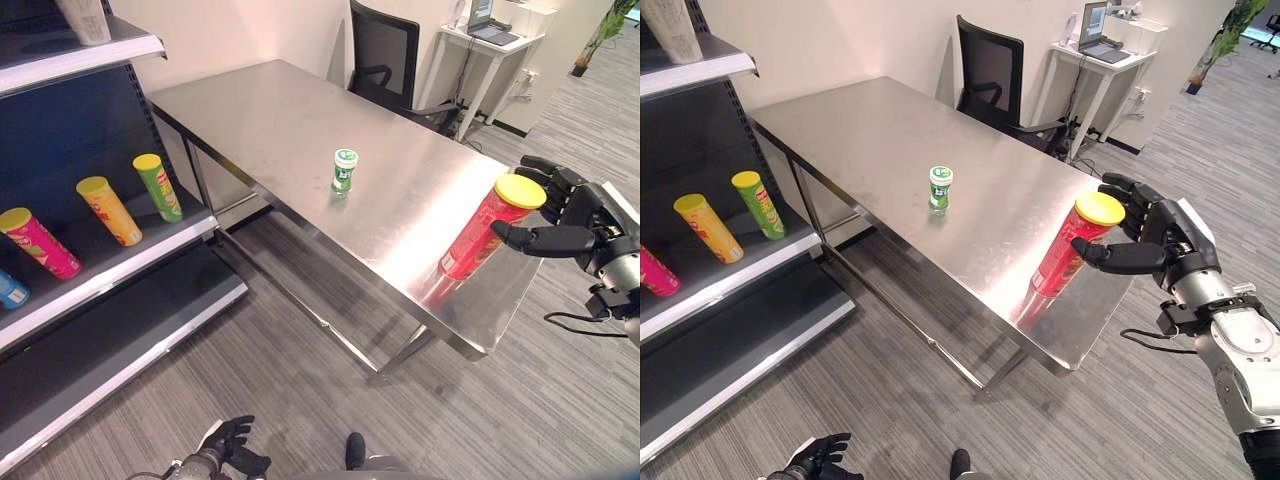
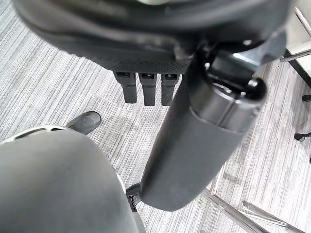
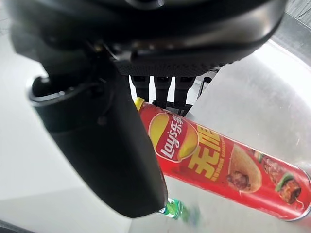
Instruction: Put the goods on the table back onto the shelves and tidy them up.
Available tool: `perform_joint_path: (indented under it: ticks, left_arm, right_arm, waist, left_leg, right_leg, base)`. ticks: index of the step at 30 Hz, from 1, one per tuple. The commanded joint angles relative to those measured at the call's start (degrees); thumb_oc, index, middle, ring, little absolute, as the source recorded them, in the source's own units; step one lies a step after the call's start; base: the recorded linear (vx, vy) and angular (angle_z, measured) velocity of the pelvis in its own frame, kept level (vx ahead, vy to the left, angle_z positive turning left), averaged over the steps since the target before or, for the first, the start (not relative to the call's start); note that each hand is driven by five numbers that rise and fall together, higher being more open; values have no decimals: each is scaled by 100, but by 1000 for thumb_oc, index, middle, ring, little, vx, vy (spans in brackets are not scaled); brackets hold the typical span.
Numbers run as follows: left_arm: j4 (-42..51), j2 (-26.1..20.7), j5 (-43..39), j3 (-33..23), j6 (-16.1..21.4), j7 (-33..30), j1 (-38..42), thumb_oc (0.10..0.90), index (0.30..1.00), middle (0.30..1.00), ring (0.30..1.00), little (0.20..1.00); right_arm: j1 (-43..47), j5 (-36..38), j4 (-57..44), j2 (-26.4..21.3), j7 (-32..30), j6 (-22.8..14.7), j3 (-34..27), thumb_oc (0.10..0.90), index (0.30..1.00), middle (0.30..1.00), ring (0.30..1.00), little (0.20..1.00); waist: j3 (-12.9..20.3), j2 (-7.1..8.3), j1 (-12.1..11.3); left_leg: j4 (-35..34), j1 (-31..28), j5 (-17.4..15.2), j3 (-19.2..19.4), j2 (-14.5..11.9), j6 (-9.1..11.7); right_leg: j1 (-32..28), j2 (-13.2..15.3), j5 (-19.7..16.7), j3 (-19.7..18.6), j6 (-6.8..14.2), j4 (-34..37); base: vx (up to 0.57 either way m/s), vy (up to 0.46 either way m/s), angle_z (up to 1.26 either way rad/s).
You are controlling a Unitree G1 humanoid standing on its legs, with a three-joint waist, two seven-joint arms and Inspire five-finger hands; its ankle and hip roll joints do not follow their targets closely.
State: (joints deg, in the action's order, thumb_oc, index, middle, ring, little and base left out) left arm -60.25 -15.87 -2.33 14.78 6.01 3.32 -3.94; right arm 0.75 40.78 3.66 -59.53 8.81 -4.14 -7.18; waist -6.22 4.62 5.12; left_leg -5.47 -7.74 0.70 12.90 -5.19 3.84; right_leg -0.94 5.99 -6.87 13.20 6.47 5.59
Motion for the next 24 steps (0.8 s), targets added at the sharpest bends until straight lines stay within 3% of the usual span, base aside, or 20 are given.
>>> perform_joint_path:
  ticks: [1,15,17,18,24]
  left_arm:
    - [-185,-207,-69,51,229,29,412,800,900,900,900,900]
    - [-168,-248,-118,58,199,30,398,800,900,900,900,900]
    - [-179,-256,-119,51,199,15,413,800,900,900,900,900]
    - [-179,-257,-131,34,192,5,411,800,900,900,900,900]
    - [-156,-241,-154,19,183,-12,435,800,900,900,900,900]
  right_arm:
    - [742,-96,28,-427,-28,-455,-124,800,900,900,900,900]
    - [992,-80,375,-349,11,-346,262,800,900,900,900,900]
    - [1026,-53,364,-305,18,-346,297,632,648,648,648,648]
    - [1061,-59,371,-277,0,-351,309,400,300,300,300,300]
    - [1031,-51,339,-150,-81,-400,164,400,300,300,300,300]
  waist:
    - [24,343,-110]
    - [-14,357,-172]
    - [-19,362,-177]
    - [-21,363,-184]
    - [-24,360,-186]
  left_leg:
    - [47,-59,-458,26,23,60]
    - [47,-56,-450,-12,23,61]
    - [47,-53,-447,-12,22,63]
    - [47,-53,-447,-14,19,66]
    - [47,-68,-449,-44,10,69]
  right_leg:
    - [-420,104,595,103,289,-59]
    - [-446,109,607,165,278,-59]
    - [-443,104,609,164,274,-59]
    - [-444,101,613,164,275,-59]
    - [-482,84,643,193,256,-59]
  base:
    - [0,0,0]
    - [0,0,0]
    - [0,0,0]
    - [0,0,0]
    - [0,0,0]
